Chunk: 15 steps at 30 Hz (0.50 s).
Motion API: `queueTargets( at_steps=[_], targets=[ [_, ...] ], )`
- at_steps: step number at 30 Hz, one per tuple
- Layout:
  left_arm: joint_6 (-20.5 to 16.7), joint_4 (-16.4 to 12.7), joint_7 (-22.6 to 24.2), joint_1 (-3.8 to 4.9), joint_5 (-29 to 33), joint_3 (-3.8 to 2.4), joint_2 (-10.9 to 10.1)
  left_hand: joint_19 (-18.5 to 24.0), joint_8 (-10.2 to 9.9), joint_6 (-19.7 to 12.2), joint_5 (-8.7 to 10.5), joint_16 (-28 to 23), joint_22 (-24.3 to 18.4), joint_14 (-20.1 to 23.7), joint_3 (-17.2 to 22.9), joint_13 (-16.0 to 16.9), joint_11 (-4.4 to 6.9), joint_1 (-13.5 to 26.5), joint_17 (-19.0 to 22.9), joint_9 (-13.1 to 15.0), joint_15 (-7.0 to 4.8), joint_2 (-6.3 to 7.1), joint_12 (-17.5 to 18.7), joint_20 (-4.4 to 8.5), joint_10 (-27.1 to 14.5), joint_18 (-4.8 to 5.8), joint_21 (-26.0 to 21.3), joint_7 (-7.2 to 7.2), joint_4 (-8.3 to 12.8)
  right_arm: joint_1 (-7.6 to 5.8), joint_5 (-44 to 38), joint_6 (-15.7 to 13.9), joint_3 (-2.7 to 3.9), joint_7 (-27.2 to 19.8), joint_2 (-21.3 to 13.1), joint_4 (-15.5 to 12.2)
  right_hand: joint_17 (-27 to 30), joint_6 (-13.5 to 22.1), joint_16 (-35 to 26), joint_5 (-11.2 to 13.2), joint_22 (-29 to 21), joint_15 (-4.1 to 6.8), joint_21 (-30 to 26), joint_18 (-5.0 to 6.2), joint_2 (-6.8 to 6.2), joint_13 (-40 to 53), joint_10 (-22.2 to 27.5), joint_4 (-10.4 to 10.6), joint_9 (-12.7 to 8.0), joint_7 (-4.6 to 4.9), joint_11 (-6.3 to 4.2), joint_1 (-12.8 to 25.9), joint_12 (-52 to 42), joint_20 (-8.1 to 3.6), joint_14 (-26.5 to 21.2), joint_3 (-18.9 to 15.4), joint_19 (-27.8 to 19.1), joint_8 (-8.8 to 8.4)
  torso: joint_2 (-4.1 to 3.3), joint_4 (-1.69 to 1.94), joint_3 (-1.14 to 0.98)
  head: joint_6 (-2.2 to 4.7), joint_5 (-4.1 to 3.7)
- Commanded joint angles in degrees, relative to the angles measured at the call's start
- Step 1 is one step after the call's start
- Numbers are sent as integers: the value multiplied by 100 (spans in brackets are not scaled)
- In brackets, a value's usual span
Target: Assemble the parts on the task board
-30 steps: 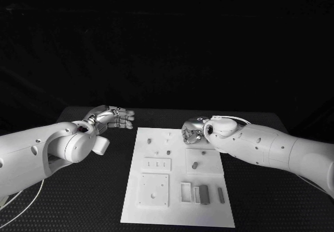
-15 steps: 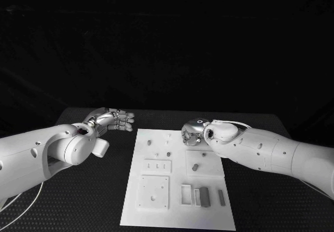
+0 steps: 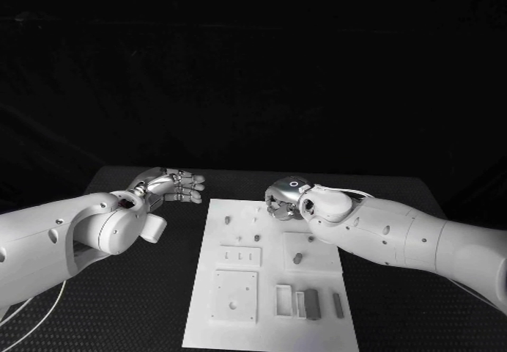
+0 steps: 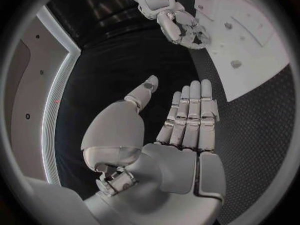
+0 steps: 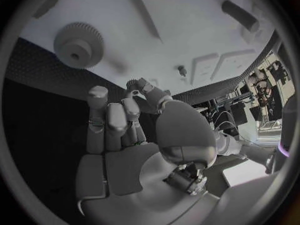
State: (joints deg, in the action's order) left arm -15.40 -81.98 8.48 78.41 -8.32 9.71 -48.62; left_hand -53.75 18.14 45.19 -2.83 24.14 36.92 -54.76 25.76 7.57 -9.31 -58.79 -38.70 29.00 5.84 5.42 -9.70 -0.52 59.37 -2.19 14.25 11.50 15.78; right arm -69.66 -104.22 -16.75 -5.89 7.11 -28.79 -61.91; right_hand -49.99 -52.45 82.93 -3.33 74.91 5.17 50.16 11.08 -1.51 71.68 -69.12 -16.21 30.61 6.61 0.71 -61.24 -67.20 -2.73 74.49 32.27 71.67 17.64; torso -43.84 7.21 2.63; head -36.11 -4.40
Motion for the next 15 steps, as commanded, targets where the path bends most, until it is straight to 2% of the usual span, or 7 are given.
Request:
queueTargets(
  at_steps=[1,8,13,15],
  targets=[
    [65,-9,37,12,-14,-6,8,36,-13,-34,0,-36,-6,22,-30,-7,-9,53,-8,-5,22,-7,37,12,-35,-59,-37,4,0,0,-411,-314,2,237,78,-6,5,-78,20,-14,126,52,34,392,-21,-10,10,35,11,30,-23,42,28,-24,-6,6,-4,6,-7,4,3,24,14],
    [68,-2,38,13,-14,-7,26,37,-15,-34,0,-41,-6,23,-31,-7,-9,53,-11,-6,23,-9,41,12,-35,-59,-40,4,0,3,-587,-380,2,305,355,174,4,-82,25,-14,124,56,38,392,-45,-27,8,41,16,26,-27,49,48,-25,-8,13,1,3,-14,-3,3,79,11],
    [103,25,42,14,-14,-8,84,37,-17,-36,0,-46,-7,24,-32,-7,-10,54,-15,-6,24,-8,45,11,-35,-59,-43,5,1,11,-805,-422,-1,364,514,353,5,-81,27,-14,123,58,40,392,-49,-37,8,47,18,26,-28,53,60,-25,-9,19,4,-2,-14,27,14,106,-18],
    [93,2,36,40,-14,-8,71,38,-18,-37,0,-47,-7,24,-33,-7,-10,54,-16,-6,24,-8,47,11,-35,-59,-44,5,1,12,-848,-422,-3,383,528,345,5,-78,28,-14,122,59,41,392,-53,-39,6,48,18,26,-29,54,62,-26,-9,22,4,-5,-19,23,11,99,-13]
  ],
)
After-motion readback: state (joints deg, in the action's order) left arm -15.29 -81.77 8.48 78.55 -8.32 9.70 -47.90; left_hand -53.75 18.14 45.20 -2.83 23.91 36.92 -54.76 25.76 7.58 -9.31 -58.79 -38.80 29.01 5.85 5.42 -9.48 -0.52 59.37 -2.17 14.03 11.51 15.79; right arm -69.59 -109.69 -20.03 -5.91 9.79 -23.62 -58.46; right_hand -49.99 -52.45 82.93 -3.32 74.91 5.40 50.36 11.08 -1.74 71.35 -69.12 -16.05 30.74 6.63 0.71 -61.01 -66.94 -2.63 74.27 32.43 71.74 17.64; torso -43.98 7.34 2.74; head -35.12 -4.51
